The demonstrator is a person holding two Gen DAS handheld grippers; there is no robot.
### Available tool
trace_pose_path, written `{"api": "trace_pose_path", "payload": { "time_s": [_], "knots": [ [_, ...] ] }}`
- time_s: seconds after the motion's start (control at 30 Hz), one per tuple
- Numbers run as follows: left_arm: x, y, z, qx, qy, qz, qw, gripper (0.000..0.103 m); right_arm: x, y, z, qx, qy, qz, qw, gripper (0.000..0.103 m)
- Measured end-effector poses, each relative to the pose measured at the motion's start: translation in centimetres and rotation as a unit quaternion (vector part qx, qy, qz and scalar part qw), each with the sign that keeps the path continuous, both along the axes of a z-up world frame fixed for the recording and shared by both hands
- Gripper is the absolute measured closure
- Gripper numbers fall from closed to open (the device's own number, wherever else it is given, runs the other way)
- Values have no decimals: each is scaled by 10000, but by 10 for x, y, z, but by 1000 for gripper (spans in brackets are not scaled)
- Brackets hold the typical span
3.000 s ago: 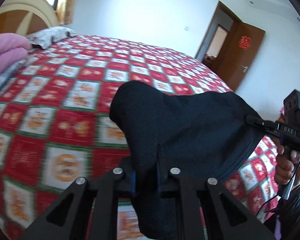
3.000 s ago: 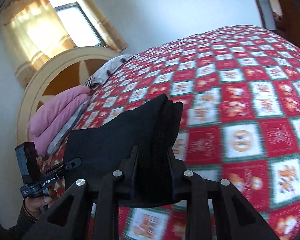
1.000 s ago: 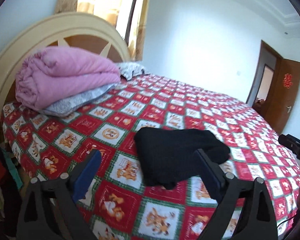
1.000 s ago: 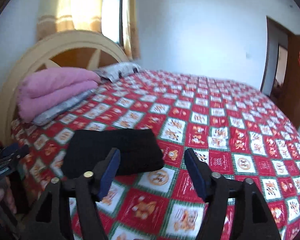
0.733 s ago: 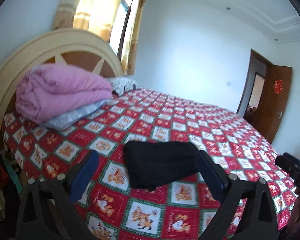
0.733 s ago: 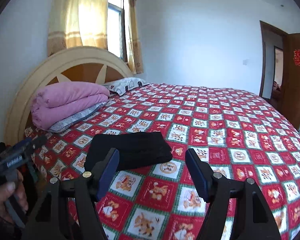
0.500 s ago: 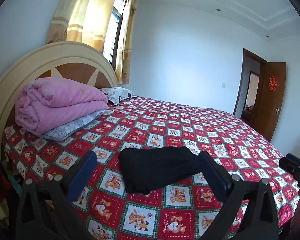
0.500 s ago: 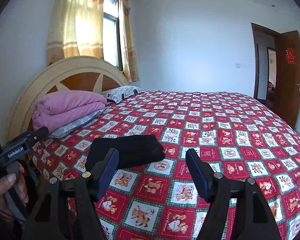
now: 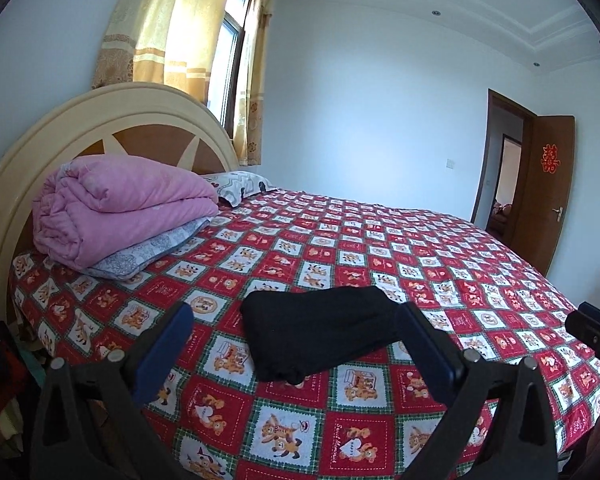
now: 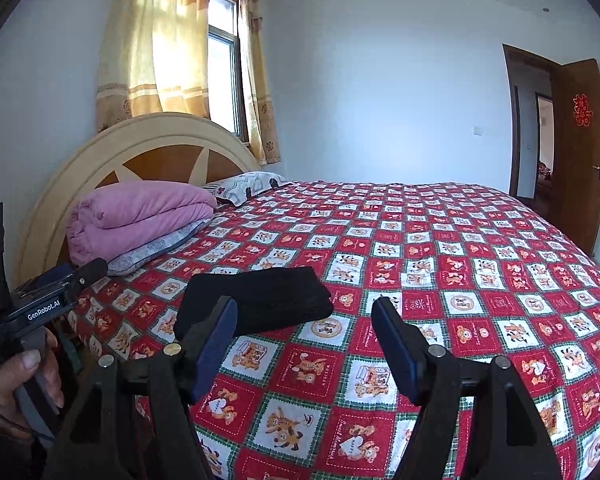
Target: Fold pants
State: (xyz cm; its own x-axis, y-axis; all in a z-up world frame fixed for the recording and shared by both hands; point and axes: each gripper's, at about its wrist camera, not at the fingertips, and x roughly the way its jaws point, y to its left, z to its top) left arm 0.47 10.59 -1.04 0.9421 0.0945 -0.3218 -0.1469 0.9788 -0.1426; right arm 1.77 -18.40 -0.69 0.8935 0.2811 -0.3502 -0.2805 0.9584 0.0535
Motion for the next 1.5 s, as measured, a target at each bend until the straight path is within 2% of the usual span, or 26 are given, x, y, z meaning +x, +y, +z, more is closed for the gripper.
{"api": "trace_pose_path", "payload": {
  "time_s": [0.57, 0.8, 1.2, 1.5],
  "knots": [
    [2, -1, 6, 112, 78, -65, 9999, 0, -10, 6, 3, -44, -121, 133, 9998, 31],
    [0, -6, 10, 302, 75, -3, 9995, 0, -14, 5, 3, -106, -177, 105, 9997, 31],
    [5, -5, 7, 276, 259, 31, 9993, 0, -15, 10, -2, -223, -170, 98, 9996, 31],
    [4, -1, 3, 265, 204, -9, 9994, 0, -13, 13, -6, -267, -116, 126, 9995, 31]
  ]
}}
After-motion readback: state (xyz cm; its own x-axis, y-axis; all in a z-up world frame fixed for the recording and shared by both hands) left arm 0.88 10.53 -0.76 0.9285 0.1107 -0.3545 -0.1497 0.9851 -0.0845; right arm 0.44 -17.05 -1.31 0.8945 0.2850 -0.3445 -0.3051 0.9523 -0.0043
